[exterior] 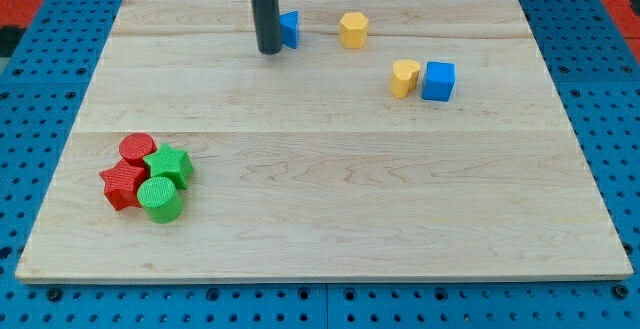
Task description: Move your arm closer to the yellow heart
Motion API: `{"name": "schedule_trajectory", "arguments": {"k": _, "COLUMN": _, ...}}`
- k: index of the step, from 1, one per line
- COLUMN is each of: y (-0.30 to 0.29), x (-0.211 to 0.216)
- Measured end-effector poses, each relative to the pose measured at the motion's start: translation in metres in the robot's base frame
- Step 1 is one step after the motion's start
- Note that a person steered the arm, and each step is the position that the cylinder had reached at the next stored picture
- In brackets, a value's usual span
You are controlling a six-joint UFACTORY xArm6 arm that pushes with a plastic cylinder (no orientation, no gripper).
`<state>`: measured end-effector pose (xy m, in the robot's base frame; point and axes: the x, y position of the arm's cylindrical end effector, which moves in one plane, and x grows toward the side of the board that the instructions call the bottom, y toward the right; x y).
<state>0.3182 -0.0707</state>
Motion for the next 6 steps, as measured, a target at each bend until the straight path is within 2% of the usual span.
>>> {"name": "schedule_trajectory", "arguments": {"k": 1, "y": 0.011, "x": 0.048}}
{"name": "schedule_trajectory", "arguments": {"k": 2, "y": 0.048, "x": 0.072}}
{"name": "schedule_trajectory", "arguments": {"k": 5, "y": 0.143, "x": 0.071}}
{"name": "schedule_trajectory", "arguments": {"k": 6, "y": 0.158, "x": 0.062}}
